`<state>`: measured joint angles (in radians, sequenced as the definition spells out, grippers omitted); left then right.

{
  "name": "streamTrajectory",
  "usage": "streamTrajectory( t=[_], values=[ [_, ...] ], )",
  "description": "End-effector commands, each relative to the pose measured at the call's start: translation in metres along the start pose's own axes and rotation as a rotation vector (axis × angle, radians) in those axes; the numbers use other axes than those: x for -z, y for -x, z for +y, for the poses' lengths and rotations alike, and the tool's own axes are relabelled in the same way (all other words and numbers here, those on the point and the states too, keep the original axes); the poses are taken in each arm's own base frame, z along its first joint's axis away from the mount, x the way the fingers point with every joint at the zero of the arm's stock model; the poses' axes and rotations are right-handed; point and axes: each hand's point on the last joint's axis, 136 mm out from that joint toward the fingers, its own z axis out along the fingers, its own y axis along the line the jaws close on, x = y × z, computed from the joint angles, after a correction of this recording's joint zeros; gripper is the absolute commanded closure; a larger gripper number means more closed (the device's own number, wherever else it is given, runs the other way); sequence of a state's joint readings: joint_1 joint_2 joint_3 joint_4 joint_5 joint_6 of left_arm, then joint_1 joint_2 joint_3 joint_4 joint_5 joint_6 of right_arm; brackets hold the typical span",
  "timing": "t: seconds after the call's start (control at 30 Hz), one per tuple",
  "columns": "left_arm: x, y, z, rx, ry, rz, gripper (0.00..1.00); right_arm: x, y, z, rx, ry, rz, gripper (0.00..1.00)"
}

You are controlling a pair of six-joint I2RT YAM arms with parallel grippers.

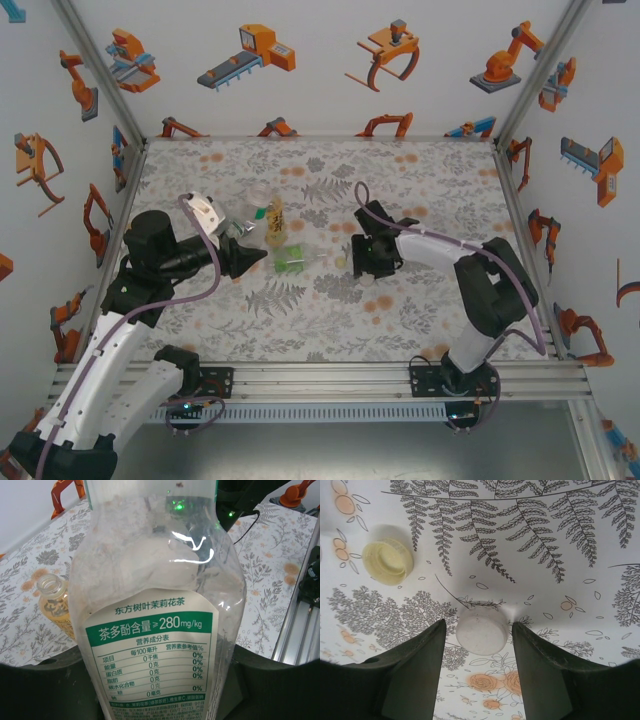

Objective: Screw on the bottle caps

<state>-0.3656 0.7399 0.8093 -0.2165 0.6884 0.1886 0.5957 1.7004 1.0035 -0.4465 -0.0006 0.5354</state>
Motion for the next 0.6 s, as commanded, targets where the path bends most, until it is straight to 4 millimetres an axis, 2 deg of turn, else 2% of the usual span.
streamTrajectory(
  t=[0.0,0.17,0.57],
  values=[
    [0.003,0.007,0.000,-0.006,0.005,-0.027,0.97,-0.008,-0.020,-0.021,0.077,-0.177,0.070,0.46],
    [0.003,0.007,0.000,-0.007,0.005,-0.026,0.97,-0.007,-0.021,-0.018,0.124,-0.225,0.067,0.48],
    [0.004,0.007,-0.001,-0.007,0.005,-0.029,0.97,-0.002,-0.026,-0.010,0.137,-0.215,0.065,0.52]
  ],
)
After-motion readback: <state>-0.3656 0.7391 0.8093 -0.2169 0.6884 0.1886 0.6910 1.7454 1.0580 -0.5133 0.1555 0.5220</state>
